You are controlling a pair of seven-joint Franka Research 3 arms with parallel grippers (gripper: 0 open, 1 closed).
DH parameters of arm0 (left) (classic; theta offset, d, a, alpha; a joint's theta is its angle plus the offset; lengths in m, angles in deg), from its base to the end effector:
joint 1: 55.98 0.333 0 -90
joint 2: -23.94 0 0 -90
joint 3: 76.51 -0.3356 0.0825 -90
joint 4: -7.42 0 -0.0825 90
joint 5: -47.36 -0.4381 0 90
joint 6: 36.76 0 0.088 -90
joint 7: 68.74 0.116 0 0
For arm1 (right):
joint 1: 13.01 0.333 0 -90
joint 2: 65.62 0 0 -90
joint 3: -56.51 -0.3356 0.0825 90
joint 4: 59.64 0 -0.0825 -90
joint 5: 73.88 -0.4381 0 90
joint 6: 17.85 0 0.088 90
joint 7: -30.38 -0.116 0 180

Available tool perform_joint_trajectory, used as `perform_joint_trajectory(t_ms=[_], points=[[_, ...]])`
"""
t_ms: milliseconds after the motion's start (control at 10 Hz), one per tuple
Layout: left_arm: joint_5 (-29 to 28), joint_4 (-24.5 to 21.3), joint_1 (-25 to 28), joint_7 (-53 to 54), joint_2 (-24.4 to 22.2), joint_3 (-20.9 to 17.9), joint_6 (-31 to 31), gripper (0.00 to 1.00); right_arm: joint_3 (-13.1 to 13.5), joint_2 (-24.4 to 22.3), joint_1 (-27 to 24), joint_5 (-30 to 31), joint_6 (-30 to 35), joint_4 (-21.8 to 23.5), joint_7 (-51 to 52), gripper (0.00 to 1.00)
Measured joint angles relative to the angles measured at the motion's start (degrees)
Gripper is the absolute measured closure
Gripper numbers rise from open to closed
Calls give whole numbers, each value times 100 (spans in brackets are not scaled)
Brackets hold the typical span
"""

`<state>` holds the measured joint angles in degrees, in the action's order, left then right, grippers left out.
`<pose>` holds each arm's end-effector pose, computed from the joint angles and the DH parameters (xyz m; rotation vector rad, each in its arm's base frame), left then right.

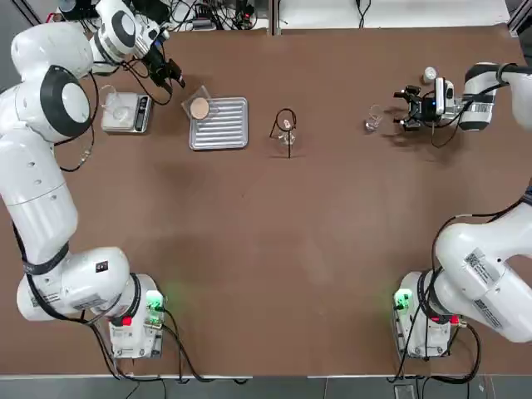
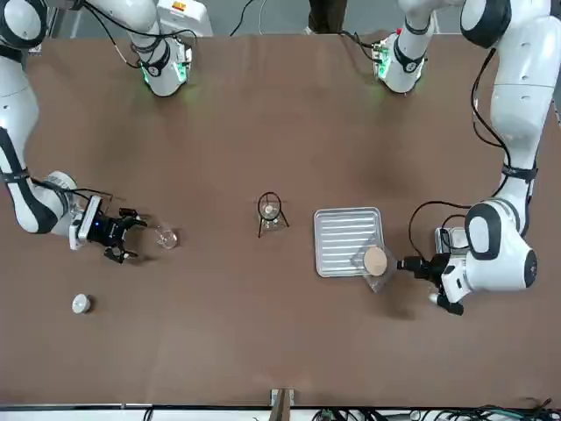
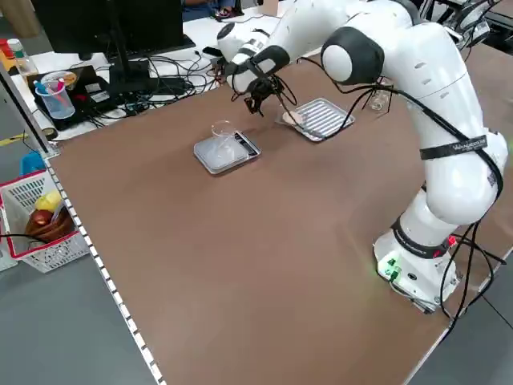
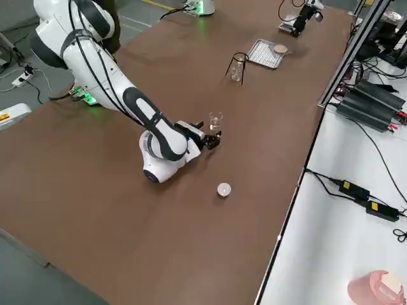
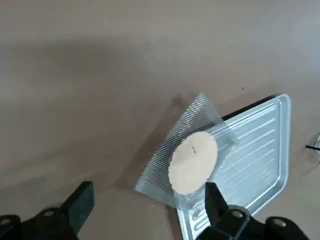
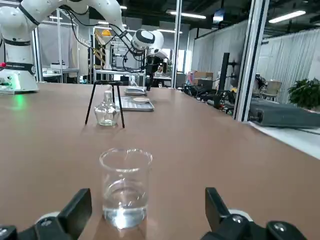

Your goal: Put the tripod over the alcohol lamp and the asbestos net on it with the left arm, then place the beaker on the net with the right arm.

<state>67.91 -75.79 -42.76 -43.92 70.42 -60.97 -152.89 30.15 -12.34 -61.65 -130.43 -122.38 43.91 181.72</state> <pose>0.7557 -0.0225 0.1793 2.5843 -0.2797 -0.1483 0.5945 -0.1518 0.0517 -1.4202 -1.2819 -1.3120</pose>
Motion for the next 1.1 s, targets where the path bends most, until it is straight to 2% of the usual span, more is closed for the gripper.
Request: perform_joint_trajectory(t_ms=[300, 500, 1100], points=[[765, 8, 182, 603, 130, -12, 5, 7, 163, 2, 220, -126, 5, 154, -22, 0], [815, 8, 192, 722, 249, -8, 7, 17, 226, 2, 385, -198, 4, 300, -21, 0], [816, 4, 122, 805, 358, 6, 26, 28, 319, -15, 570, -202, 99, 389, 39, 0]])
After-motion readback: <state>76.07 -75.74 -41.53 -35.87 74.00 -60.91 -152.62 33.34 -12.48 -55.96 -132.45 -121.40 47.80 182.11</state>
